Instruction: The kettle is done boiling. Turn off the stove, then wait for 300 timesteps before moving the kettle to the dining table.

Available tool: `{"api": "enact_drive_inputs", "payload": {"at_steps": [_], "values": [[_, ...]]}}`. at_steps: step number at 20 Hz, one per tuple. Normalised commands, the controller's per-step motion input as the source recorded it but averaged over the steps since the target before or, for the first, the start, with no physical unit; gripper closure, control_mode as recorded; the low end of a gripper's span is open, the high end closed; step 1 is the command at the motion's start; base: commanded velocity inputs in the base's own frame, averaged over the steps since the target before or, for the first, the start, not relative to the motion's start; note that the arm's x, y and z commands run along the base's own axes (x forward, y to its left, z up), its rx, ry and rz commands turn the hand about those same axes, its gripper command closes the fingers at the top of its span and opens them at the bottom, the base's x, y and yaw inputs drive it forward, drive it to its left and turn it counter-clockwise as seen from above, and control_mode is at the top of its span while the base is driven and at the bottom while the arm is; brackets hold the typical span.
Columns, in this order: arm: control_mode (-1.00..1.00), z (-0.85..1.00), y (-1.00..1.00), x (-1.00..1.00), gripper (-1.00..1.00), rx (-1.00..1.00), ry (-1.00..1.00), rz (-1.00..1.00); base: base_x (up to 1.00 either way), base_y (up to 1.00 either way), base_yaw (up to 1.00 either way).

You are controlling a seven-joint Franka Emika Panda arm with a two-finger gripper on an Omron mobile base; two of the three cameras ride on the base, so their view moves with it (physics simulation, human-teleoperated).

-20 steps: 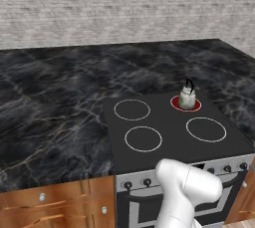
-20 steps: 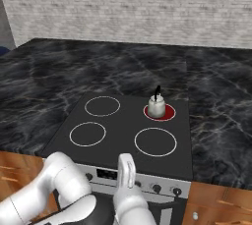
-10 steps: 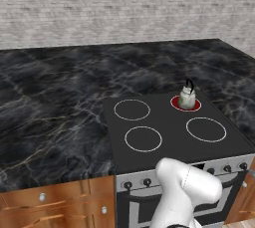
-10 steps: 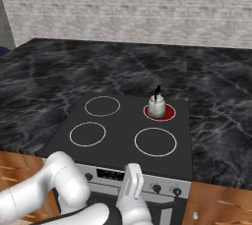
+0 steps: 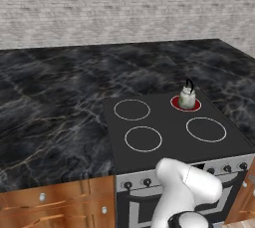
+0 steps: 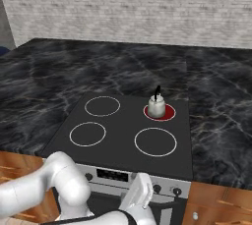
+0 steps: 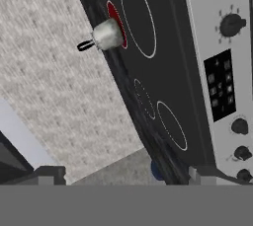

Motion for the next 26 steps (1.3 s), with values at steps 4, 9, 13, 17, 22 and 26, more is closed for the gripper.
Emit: {"api": "enact_drive_inputs", "payload": {"at_steps": [4, 9, 13, 17, 22, 26], "values": [[-1.0, -0.35, 0.0, 0.05, -1.0, 0.14, 0.06, 0.0, 0.0, 0.0, 0.0], [-1.0, -0.3, 0.0, 0.09, -1.0, 0.12, 0.04, 0.0, 0.0, 0.0, 0.0], [-1.0, -0.25, -0.07, 0.13, -1.0, 0.11, 0.0, 0.0, 0.0, 0.0, 0.0], [-1.0, -0.28, -0.16, 0.11, -1.0, 0.09, 0.0, 0.0, 0.0, 0.0, 0.0], [-1.0, -0.29, -0.22, 0.11, -1.0, 0.02, 0.0, 0.0, 0.0, 0.0, 0.0], [-1.0, -0.22, -0.23, 0.24, -1.0, 0.0, 0.0, -0.02, 0.0, 0.0, 0.0]]}}
